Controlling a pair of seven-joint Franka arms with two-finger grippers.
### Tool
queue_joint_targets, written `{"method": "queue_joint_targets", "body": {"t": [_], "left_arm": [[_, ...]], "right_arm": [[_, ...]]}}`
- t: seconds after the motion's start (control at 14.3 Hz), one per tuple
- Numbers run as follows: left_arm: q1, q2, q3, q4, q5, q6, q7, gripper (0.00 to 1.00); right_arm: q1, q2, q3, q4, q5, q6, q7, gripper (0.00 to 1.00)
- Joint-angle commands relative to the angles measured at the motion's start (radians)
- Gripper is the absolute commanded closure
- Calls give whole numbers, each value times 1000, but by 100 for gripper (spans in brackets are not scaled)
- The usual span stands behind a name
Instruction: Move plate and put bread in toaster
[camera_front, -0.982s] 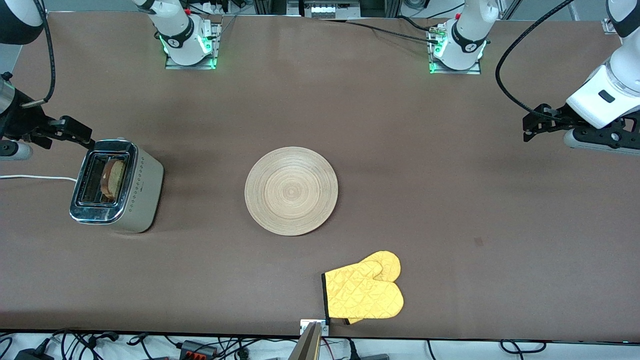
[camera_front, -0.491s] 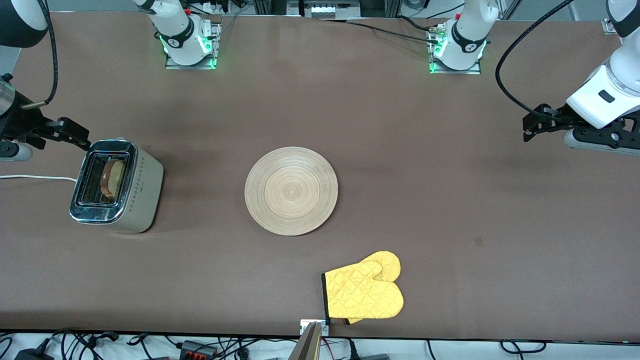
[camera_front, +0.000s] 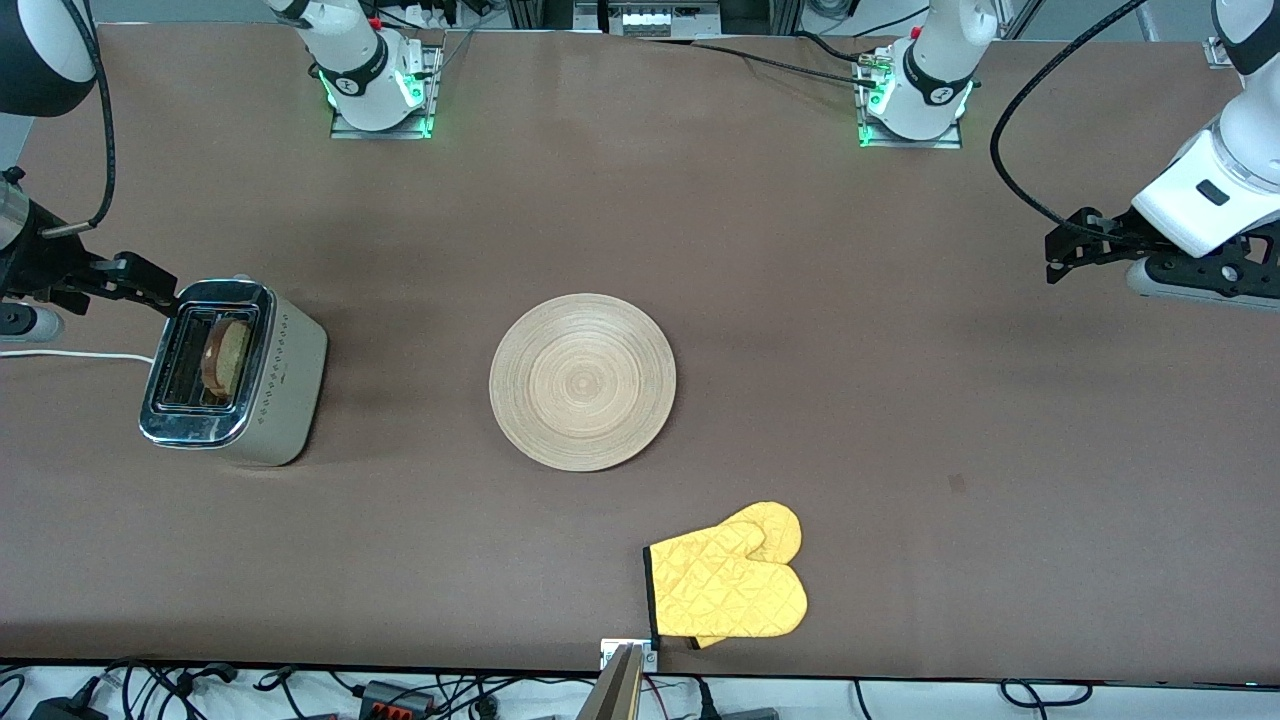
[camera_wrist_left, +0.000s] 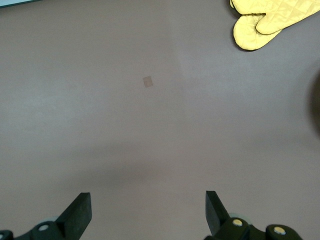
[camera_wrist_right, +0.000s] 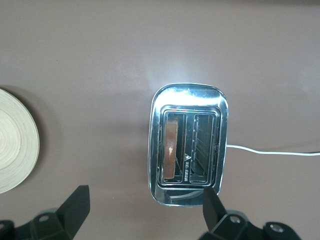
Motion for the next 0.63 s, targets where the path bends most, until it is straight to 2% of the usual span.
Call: {"method": "queue_joint_targets", "body": {"t": [0.0, 0.28, 0.56], "left_arm": [[1, 14, -1, 31, 0, -17, 10, 0], [1, 14, -1, 31, 0, -19, 10, 0], [1, 14, -1, 31, 0, -19, 10, 0]], "right_arm": [[0, 7, 10, 22, 0, -14, 2, 0], [-6, 9, 9, 20, 46, -17, 2, 0], [-6, 9, 9, 20, 46, -20, 1, 0]]}}
